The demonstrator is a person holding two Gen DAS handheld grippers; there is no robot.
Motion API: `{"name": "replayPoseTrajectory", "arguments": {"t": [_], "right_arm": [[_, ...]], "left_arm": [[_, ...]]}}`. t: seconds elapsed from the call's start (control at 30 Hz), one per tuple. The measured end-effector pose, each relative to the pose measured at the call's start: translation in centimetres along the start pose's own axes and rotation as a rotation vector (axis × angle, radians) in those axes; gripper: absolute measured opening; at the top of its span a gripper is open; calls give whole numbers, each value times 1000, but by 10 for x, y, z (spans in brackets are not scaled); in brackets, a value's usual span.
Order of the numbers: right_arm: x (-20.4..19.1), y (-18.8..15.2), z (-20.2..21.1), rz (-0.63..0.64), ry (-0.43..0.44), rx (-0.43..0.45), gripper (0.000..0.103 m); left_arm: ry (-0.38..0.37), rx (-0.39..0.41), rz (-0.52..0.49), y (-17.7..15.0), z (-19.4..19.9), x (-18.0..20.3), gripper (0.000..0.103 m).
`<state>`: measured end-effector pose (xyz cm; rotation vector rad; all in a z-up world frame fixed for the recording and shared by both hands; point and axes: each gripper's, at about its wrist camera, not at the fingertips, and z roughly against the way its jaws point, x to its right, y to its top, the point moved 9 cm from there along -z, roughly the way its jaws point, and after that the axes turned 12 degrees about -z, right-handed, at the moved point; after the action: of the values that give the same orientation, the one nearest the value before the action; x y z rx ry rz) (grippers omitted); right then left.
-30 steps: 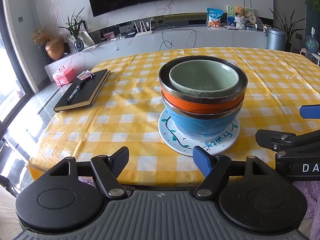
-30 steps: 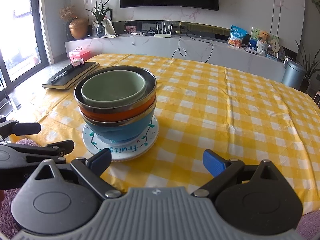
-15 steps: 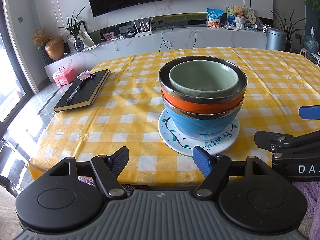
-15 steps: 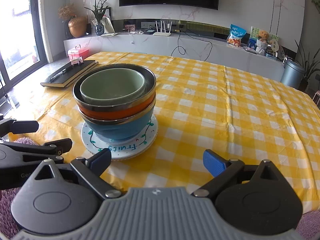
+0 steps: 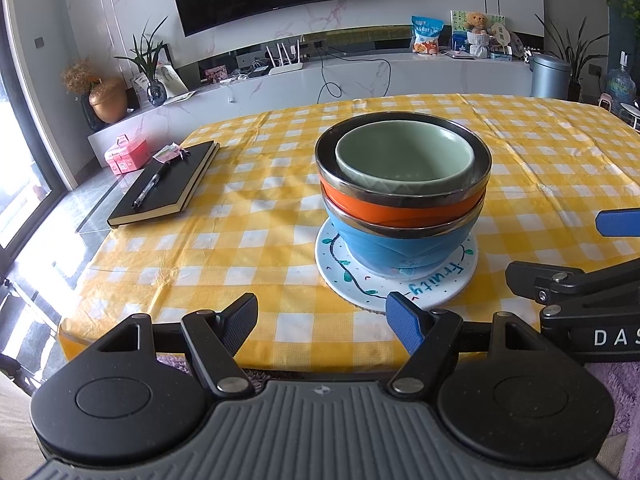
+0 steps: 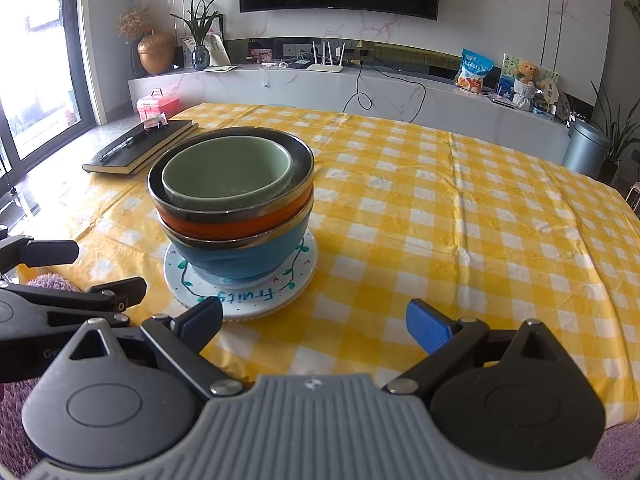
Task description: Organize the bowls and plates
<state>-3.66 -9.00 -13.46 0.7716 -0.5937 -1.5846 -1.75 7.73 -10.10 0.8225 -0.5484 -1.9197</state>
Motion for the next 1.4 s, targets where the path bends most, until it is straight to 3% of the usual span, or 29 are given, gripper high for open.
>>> {"name": "replayPoseTrajectory", "arguments": {"t": [1.4], "right_arm": [[1, -4, -2, -13, 0, -9, 97]], "left_arm": [[-8, 6, -11, 0, 1, 4, 86]]}}
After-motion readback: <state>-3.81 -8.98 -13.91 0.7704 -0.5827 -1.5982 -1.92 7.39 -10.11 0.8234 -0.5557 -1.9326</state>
